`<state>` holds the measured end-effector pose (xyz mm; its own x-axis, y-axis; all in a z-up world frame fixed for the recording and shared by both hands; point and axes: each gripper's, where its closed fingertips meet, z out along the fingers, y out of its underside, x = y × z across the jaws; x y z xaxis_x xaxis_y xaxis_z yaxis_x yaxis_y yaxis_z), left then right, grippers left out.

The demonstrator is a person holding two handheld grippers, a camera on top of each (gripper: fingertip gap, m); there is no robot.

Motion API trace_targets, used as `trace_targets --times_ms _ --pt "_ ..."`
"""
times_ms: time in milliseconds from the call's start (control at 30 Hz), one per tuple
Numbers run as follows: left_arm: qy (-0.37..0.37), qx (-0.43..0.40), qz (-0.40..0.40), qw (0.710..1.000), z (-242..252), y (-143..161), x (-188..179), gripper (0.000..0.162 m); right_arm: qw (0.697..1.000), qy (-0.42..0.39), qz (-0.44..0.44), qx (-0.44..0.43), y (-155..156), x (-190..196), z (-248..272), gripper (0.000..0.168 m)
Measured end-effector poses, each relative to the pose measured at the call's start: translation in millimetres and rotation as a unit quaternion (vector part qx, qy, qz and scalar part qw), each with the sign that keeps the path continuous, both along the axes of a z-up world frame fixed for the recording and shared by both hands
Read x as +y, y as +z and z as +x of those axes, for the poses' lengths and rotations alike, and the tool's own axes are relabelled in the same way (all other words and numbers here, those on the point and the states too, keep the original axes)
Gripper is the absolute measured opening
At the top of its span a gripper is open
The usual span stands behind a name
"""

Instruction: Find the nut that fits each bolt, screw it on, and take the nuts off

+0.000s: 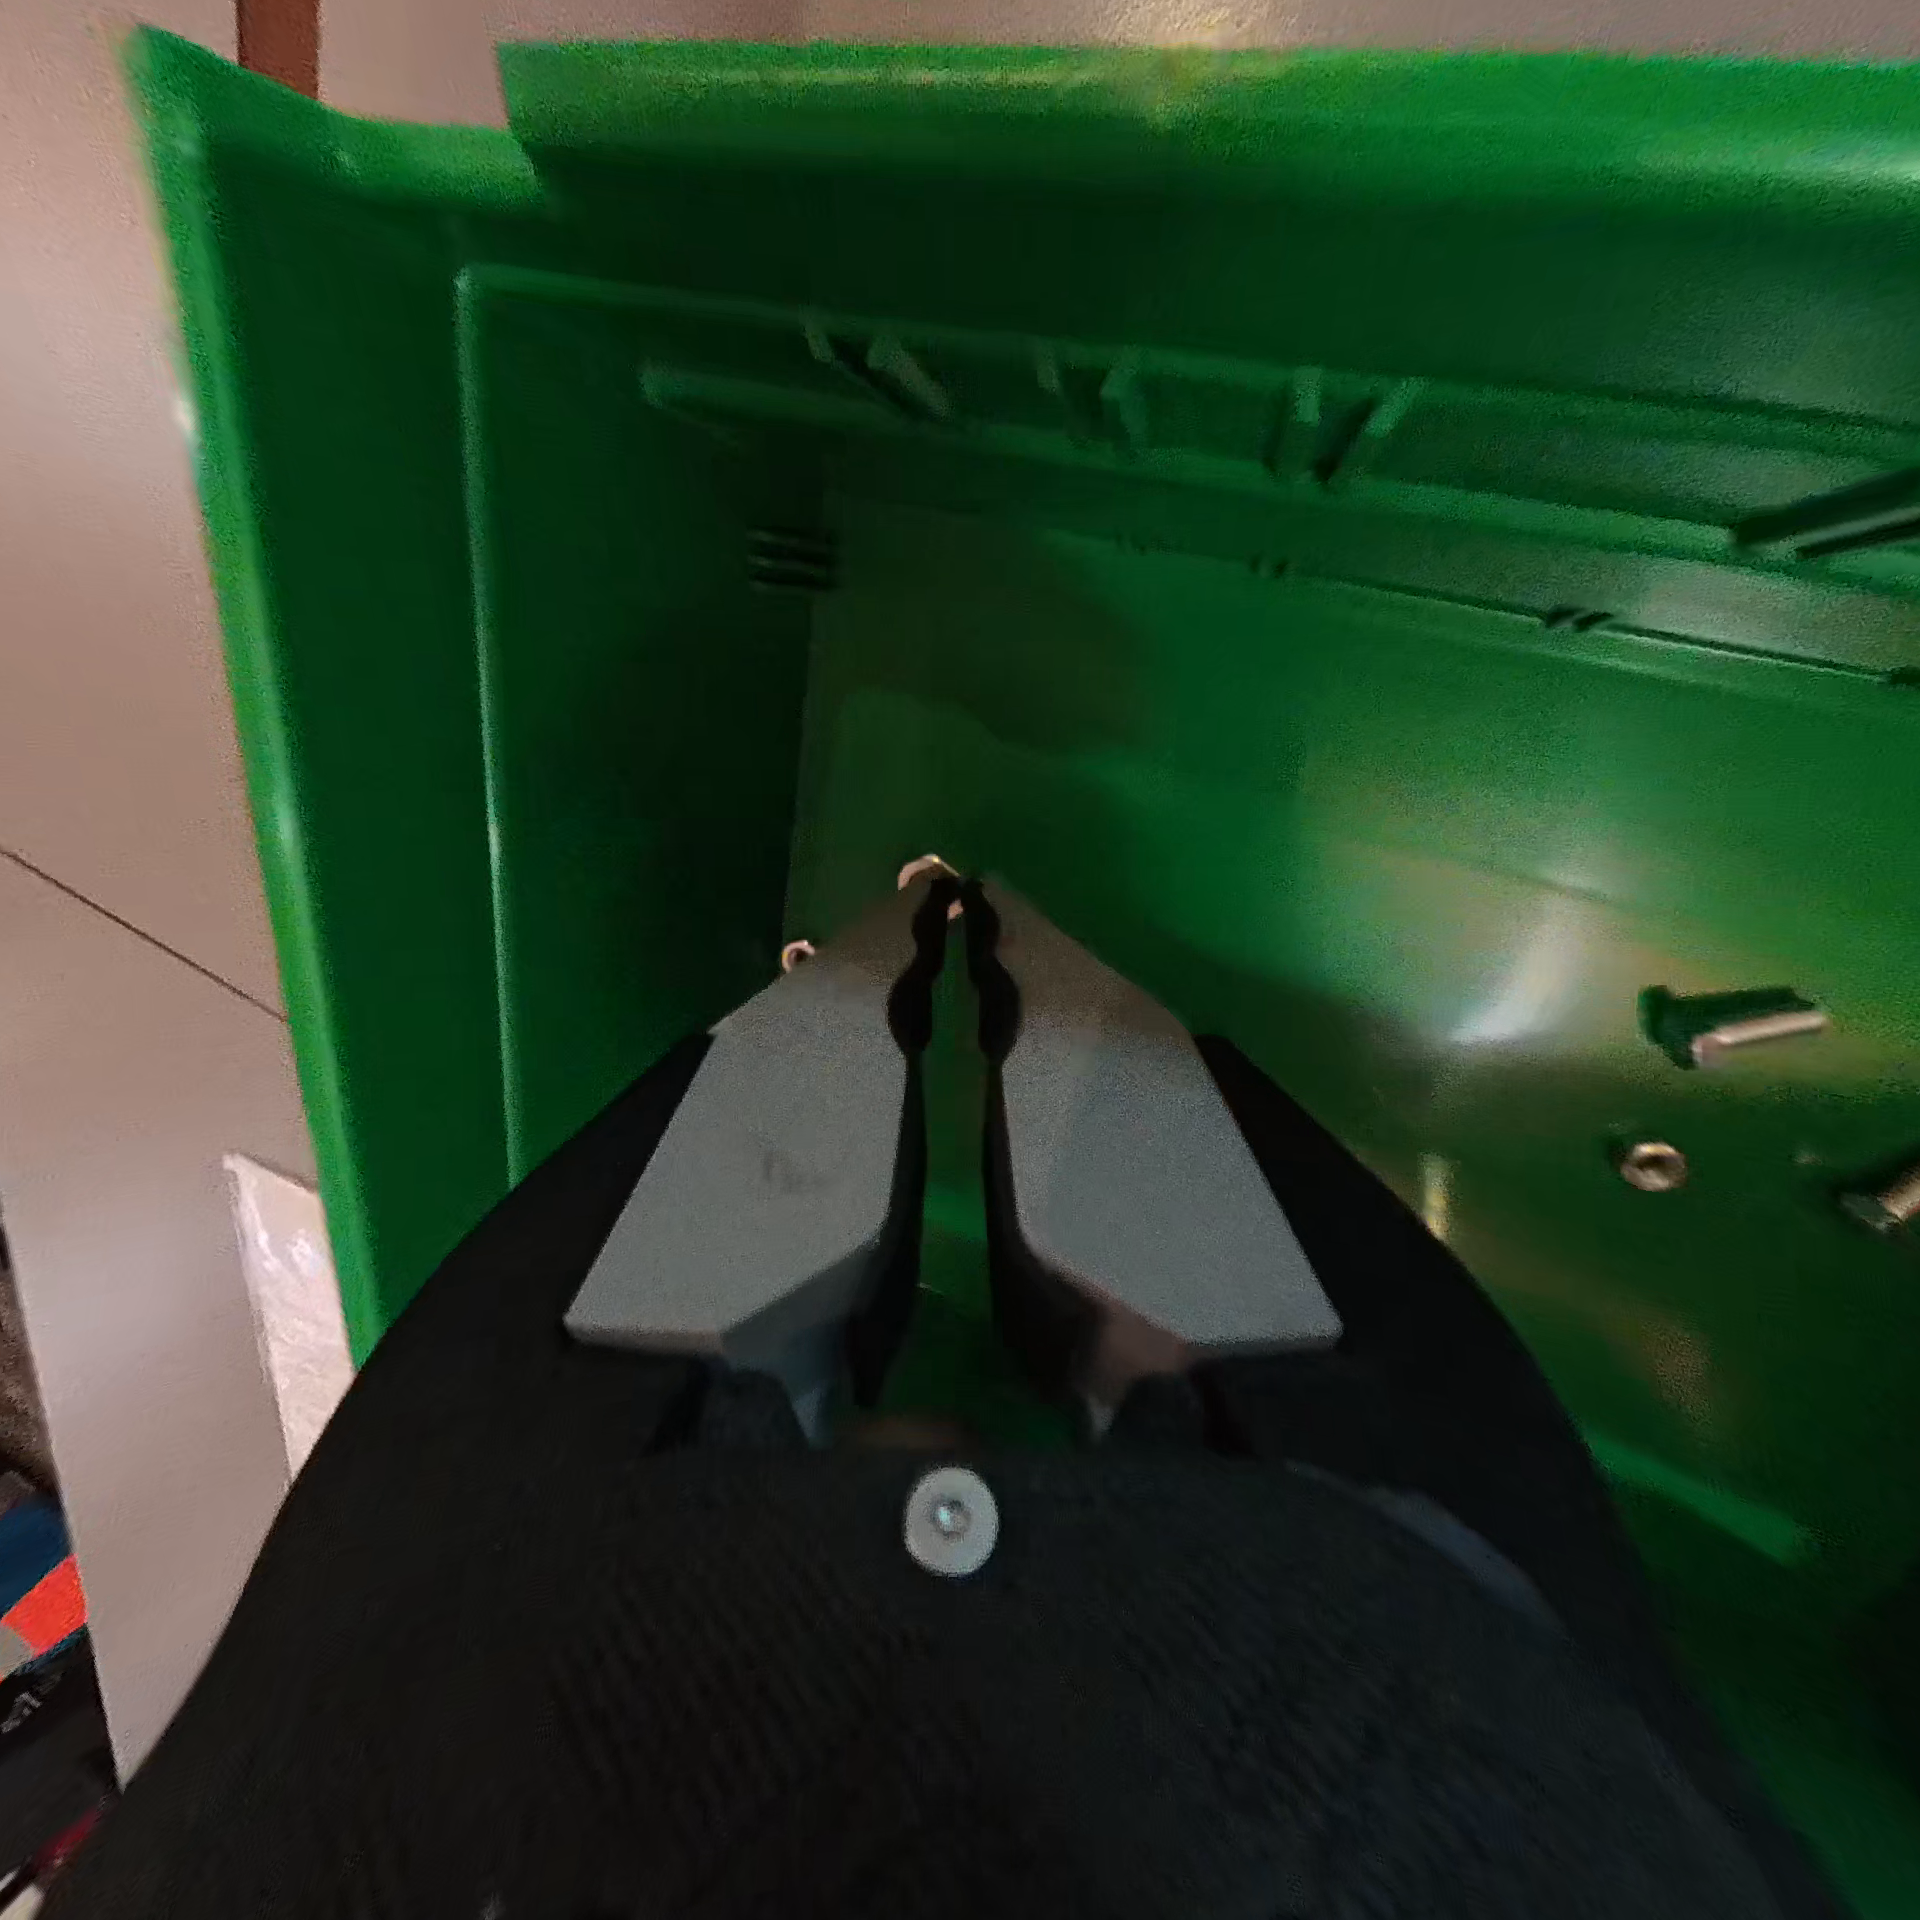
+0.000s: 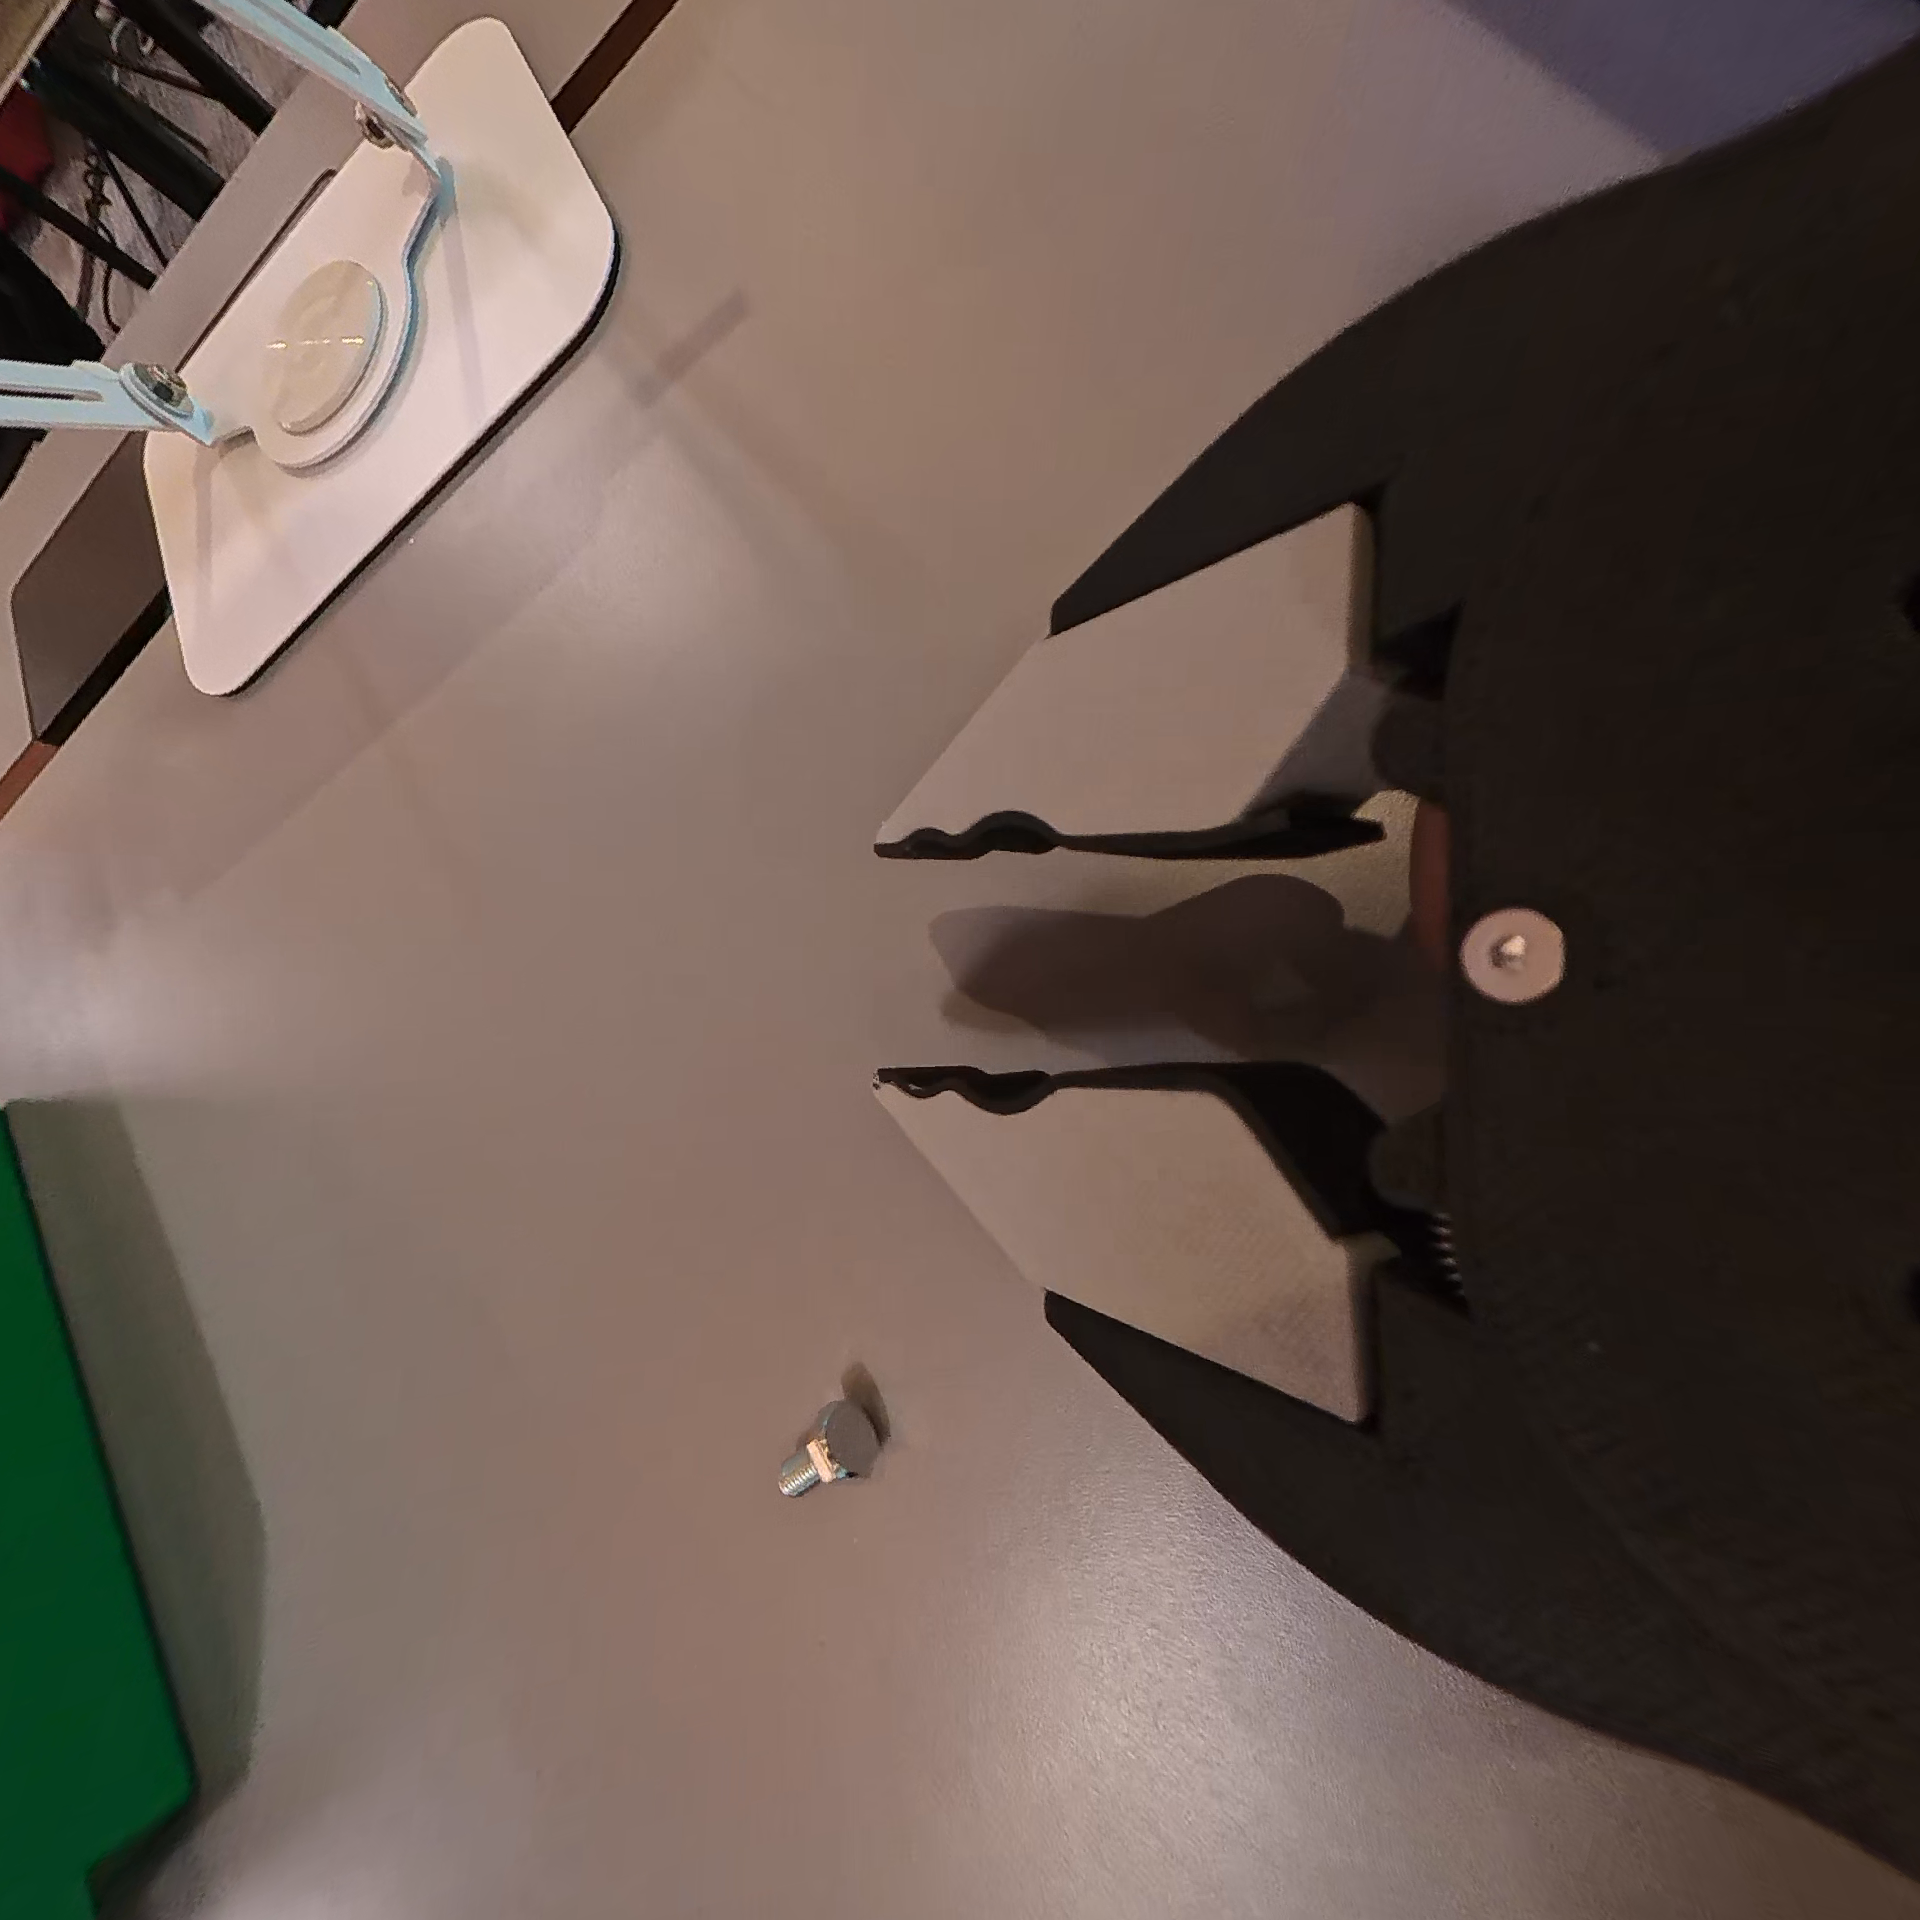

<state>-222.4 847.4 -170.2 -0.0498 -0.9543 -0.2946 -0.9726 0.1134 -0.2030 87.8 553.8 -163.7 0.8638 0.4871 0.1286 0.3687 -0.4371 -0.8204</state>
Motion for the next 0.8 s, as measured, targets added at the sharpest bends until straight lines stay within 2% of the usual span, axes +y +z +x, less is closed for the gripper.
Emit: trace_targets --times_ms 100,167,233,300,400,433,500,567,633,800 --pt "-0.005 -0.057 0.025 0.998 3.5 42.0 -19.0 0.001 1.000 0.000 0.004 0.012 4.2 -0.3 -0.5 0.037" --pt "-0.025 -0.110 0.031 0.993 17.7 77.4 -46.9 0.001 1.000 0.005 0.007 0.021 8.2 -1.4 -2.8 0.037" --pt "-0.066 -0.163 0.039 0.984 45.0 107.1 -90.7 0.001 0.999 0.018 0.009 0.027 12.5 -4.0 -8.2 0.037" --pt "-0.124 -0.178 0.055 0.975 75.2 116.7 -145.4 0.001 0.998 0.040 0.014 0.036 18.7 -8.3 -18.0 0.038" --pt "-0.211 -0.189 0.051 0.958 122.3 102.7 -231.9 0.001 0.990 0.125 0.014 0.059 28.5 -26.6 -48.5 0.040" --pt "-0.231 -0.187 0.035 0.954 135.8 90.8 -256.9 0.001 0.982 0.173 0.008 0.070 30.6 -38.9 -63.3 0.038" --pt "-0.259 -0.170 -0.001 0.951 157.9 58.8 -295.1 0.001 0.977 0.207 0.004 0.058 28.4 -49.8 -75.3 0.037" --pt "-0.266 -0.153 -0.021 0.951 177.8 27.0 -313.5 0.001 0.978 0.206 0.009 0.038 26.4 -50.4 -75.2 0.038" --pt "-0.264 -0.153 -0.035 0.952 196.3 8.0 -323.4 0.001 0.981 0.189 0.020 0.028 28.0 -44.9 -68.0 0.037" --pt "-0.285 -0.200 -0.066 0.935 239.5 26.6 -349.3 0.001 0.991 0.128 0.039 0.007 38.8 -32.6 -31.0 0.037"
